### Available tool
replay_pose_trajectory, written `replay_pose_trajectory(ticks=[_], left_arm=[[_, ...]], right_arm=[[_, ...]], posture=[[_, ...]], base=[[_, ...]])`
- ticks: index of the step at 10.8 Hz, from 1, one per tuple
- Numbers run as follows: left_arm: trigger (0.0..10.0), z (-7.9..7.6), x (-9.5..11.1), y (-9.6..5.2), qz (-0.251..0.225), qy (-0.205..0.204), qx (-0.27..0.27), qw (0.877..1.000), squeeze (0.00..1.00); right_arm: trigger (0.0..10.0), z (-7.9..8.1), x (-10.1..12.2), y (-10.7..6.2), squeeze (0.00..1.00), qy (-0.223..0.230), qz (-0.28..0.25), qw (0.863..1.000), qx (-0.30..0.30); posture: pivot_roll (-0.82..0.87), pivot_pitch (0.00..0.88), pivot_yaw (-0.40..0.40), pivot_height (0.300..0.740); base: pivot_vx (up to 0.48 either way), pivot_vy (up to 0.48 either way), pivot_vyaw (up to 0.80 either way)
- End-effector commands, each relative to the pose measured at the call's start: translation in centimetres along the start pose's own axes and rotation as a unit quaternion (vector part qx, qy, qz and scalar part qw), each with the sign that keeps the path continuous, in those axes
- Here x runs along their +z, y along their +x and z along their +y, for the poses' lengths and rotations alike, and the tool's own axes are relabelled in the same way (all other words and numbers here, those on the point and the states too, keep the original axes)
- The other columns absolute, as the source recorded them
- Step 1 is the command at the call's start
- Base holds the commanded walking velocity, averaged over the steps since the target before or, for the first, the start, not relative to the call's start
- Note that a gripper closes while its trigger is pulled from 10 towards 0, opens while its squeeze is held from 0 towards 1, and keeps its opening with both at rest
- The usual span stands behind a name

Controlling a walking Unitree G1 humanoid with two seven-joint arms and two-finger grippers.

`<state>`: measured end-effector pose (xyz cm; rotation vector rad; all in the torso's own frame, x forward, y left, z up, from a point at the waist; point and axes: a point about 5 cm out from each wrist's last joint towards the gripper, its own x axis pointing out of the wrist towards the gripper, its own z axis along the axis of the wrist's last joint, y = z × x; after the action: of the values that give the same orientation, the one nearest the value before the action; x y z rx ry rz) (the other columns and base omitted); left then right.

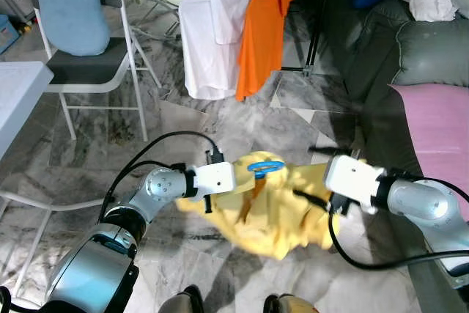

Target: Hang hanger

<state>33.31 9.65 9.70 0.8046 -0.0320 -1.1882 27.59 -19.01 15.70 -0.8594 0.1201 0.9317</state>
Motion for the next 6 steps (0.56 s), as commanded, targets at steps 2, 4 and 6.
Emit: replay_pose_trajectory(ticks=[2,4,6], left_arm=[[10.0,0.8,1.1,-0.3,-0.035,0.049,0.01,0.998,0.0],[10.0,0.6,1.1,-0.6,-0.039,0.063,0.005,0.997,0.0],[10.0,0.5,1.0,-0.8,-0.04,0.074,0.004,0.996,0.0]], right_arm=[[10.0,-0.9,-0.5,-0.1,0.0,-0.028,0.021,0.999,0.013],[0.0,-2.3,-0.6,-0.3,0.0,-0.039,0.03,0.999,0.006],[0.0,-2.6,-0.9,-0.2,0.0,-0.035,0.033,0.999,0.018]], posture=[[-0.25,0.179,0.072,0.74],[-0.25,0.181,0.076,0.74],[-0.24,0.182,0.079,0.74]], base=[[0.0,0.0,0.0],[0.0,0.0,0.0],[0.0,0.0,0.0]])
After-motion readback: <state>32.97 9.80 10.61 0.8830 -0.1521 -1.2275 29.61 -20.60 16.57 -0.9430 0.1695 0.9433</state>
